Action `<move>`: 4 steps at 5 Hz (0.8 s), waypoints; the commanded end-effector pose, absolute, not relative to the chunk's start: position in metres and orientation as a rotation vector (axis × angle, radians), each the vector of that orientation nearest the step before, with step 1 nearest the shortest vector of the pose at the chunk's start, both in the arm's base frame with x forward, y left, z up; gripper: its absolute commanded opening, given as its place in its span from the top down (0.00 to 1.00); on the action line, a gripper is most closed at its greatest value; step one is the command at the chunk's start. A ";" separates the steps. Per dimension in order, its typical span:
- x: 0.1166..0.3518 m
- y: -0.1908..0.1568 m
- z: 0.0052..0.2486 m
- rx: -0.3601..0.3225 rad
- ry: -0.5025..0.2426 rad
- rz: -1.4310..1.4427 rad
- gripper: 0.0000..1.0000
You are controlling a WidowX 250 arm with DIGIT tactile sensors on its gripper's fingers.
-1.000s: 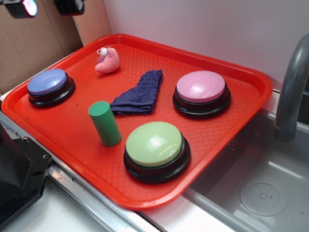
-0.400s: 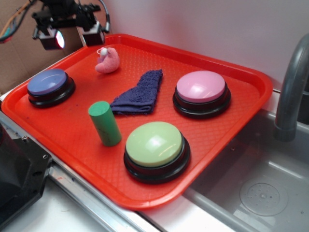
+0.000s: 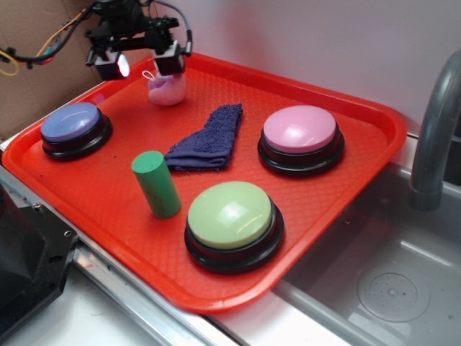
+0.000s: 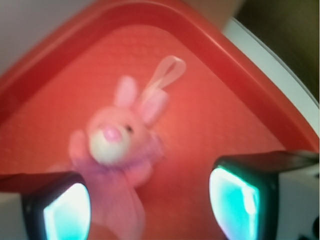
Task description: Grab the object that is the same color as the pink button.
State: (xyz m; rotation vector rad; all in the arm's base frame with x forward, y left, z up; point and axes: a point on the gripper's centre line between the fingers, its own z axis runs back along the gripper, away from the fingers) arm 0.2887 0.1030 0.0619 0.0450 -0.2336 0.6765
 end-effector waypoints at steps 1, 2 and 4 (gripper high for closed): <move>0.308 0.118 0.056 0.005 -0.255 0.655 0.00; 0.302 0.125 0.038 0.007 -0.180 0.698 0.00; 0.294 0.124 0.035 -0.035 -0.112 0.670 1.00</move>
